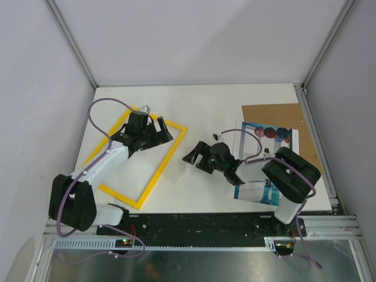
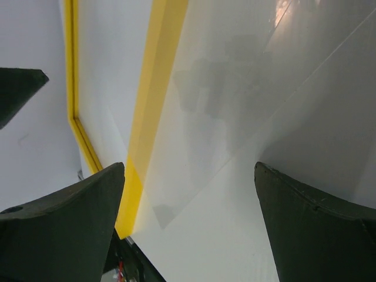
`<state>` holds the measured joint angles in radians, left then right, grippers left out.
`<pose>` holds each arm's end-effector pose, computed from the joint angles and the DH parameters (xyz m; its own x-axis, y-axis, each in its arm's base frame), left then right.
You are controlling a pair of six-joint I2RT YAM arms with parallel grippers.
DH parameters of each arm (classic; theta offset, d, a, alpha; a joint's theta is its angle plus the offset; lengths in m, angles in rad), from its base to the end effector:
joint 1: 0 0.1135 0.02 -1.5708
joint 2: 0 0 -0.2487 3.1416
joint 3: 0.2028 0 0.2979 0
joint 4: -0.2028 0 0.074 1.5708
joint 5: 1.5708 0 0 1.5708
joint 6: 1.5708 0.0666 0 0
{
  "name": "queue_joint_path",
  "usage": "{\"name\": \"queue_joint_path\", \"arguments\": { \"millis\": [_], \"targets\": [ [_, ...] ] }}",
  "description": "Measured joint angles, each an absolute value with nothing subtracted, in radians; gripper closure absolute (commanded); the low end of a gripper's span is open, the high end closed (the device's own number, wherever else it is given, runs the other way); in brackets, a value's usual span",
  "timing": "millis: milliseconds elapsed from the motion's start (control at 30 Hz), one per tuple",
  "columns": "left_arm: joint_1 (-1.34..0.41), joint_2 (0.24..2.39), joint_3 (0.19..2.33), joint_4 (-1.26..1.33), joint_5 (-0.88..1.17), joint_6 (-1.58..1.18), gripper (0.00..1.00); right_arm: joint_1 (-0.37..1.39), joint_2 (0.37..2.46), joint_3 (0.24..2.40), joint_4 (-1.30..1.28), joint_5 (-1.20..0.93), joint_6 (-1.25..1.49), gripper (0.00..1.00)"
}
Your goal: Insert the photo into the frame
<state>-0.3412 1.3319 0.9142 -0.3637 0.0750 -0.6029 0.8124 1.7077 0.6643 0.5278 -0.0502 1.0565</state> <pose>0.3299 -0.1225 0.1927 -0.7643 -0.3286 -0.5548 -0.0602 0.8930 -0.4460 0.2554 0.2744 0.0686 -0.8242 0.3944 -0.4064 -0.0762 0.6339 0.7696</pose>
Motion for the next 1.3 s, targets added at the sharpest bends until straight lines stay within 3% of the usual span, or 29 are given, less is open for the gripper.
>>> {"name": "queue_joint_path", "arguments": {
  "millis": [367, 900, 1300],
  "targets": [
    [-0.312, 1.306, 0.914, -0.364, 0.091, -0.602, 0.0, 0.816, 1.874, 0.603, 0.945, 0.005, 1.184, 0.11],
    [-0.3, 1.3, 0.914, -0.365, 0.105, -0.602, 0.0, 0.775, 2.047, 0.589, 1.293, 0.015, 1.277, 0.2],
    [-0.299, 1.273, 0.914, -0.37, 0.109, -0.603, 0.0, 0.748, 2.134, 0.591, 1.417, 0.019, 1.301, 0.46]
  ]
}}
